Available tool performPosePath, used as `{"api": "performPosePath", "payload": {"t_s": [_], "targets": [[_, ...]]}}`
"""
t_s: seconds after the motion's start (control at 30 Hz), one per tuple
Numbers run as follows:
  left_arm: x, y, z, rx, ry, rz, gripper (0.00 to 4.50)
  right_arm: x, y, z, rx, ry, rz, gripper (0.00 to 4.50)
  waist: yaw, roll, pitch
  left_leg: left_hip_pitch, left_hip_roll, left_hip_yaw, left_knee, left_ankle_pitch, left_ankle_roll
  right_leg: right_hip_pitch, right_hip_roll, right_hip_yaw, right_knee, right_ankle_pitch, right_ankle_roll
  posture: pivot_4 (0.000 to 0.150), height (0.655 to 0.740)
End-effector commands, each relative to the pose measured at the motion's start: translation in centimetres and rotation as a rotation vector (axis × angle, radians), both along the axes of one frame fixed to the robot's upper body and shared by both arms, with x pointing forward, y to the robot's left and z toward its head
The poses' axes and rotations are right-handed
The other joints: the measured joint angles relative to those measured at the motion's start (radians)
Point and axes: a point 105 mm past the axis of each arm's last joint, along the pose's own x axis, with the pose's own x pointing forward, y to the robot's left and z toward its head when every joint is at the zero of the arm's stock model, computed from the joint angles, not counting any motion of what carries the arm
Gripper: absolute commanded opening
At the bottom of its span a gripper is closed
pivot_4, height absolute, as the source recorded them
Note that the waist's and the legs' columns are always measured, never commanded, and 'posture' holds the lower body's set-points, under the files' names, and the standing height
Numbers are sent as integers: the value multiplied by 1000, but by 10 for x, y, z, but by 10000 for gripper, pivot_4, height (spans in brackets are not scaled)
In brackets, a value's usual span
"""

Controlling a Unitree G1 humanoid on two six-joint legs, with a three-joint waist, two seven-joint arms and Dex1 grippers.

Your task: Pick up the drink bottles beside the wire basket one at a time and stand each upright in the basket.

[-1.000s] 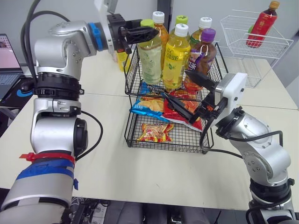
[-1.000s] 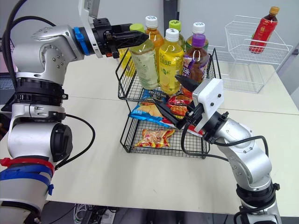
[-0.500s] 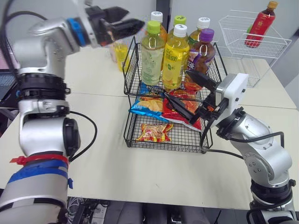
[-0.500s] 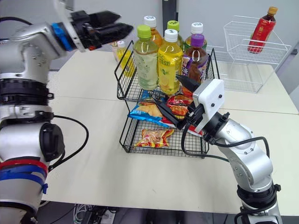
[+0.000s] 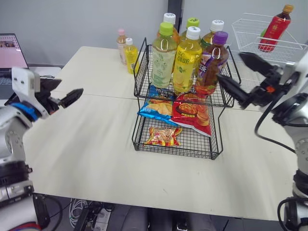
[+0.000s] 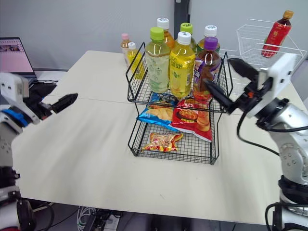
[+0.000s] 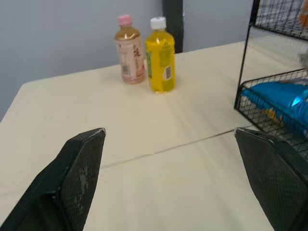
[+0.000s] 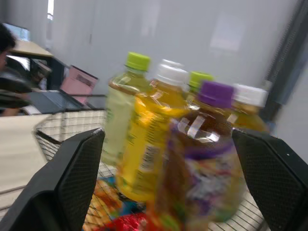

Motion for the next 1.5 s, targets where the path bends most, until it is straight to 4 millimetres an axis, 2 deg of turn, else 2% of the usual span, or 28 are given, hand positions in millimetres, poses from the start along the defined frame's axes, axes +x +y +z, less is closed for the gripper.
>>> {"api": "performPosePath", "payload": {"t_s": [0.03, 0.17, 0.3, 0.37, 0.43, 0.57, 0.63, 0.7, 0.73, 0.87, 0.97, 1.03, 1.07, 1.17, 1.33, 1.5], "targets": [[-12, 4, -8, 26, -58, 56, 44657, 11, -50, -11, -8, -1, -147, 45000, 0, 0, 0, 0, 0, 0, 0, 0, 0, 1, 0, 0, 0, 0, 0, 1500, 7400], [-19, 6, -35, -31, -51, 130, 44657, 29, -88, -55, -37, 110, -256, 45000, 4, -1, -1, 1, 0, -1, 0, 0, 0, 1, 0, -1, 0, 0, 0, 1500, 7400], [-18, 3, -57, -56, -24, 206, 44657, 42, -107, -99, -53, 188, -360, 45000, 10, -2, -3, 15, 1, -2, -1, -4, 8, 20, -1, -3, -7, 2, 4, 1500, 7400], [-17, 0, -63, -58, -20, 216, 44657, 45, -110, -111, -12, 195, -386, 45000, 10, -1, -8, 21, 1, -2, -1, -7, 6, 25, -1, -3, -13, 2, 11, 1500, 7400], [-17, -4, -63, -61, -25, 211, 44657, 45, -108, -114, 2, 187, -380, 45000, 10, -4, -15, 23, 1, -2, -1, -6, 8, 29, -1, -3, -18, 4, 9, 1500, 7400], [-19, -6, -61, -66, -27, 208, 44657, 44, -103, -113, 16, 179, -356, 45000, 10, -2, -22, 21, 1, -1, -1, -5, 11, 32, -3, -2, -29, 7, 13, 1500, 7400], [-19, -6, -59, -61, -26, 207, 44657, 44, -102, -111, 19, 175, -347, 45000, 10, -2, -27, 20, -1, 2, -1, -4, 12, 32, -16, -2, -30, 9, 15, 1500, 7400], [-19, -6, -58, -54, -26, 203, 44657, 41, -100, -106, 43, 163, -323, 45000, 9, -2, -28, 20, 0, 3, -1, -5, 13, 32, -31, -2, -35, 19, 32, 1500, 7400], [-19, -6, -58, -53, -26, 201, 44657, 39, -97, -103, 65, 155, -298, 45000, 9, -2, -28, 20, 0, 3, -1, -5, 13, 32, -35, -2, -37, 21, 34, 1500, 7400], [-16, -7, -50, -45, -38, 185, 44657, 22, -85, -70, 179, 91, -175, 45000, 10, 1, -26, 17, 1, 2, -3, -5, 13, 30, -35, -3, -38, 23, 29, 1500, 7400], [-13, -7, -45, -41, -48, 177, 44657, 14, -82, -46, 192, 35, -164, 45000, 2, 20, -18, 11, 1, 4, -3, -5, 13, 23, -36, -3, -39, 24, 28, 1500, 7400], [-10, -8, -43, -39, -51, 168, 44657, 11, -86, -33, 198, 0, -187, 45000, 0, 26, -19, 1, 1, 6, -3, -2, 10, 15, -37, -3, -36, 29, 32, 1500, 7400], [-9, -9, -42, -39, -53, 161, 44657, 11, -89, -29, 210, -10, -202, 45000, -2, 27, -19, -1, 1, 6, -3, 2, 14, 13, -36, -3, -35, 29, 31, 1500, 7400], [-2, -17, -41, -33, -54, 129, 44657, 18, -106, -36, 211, 22, -299, 45000, -3, 27, -19, 1, 2, 7, -9, 2, 14, 13, -36, -4, -34, 29, 30, 1500, 7400], [3, -37, -46, 7, -29, 63, 44657, 30, -132, -76, 127, 131, -465, 45000, 0, 26, -19, 1, 2, 11, -13, 3, 13, 13, -35, -4, -38, 28, 29, 1500, 7400], [1, -31, -59, 14, 3, 110, 44657, 36, -136, -123, 61, 254, -531, 45000, -3, 27, -19, 1, 2, 12, -14, 3, 13, 13, -35, -4, -39, 28, 30, 1500, 7400]]}}
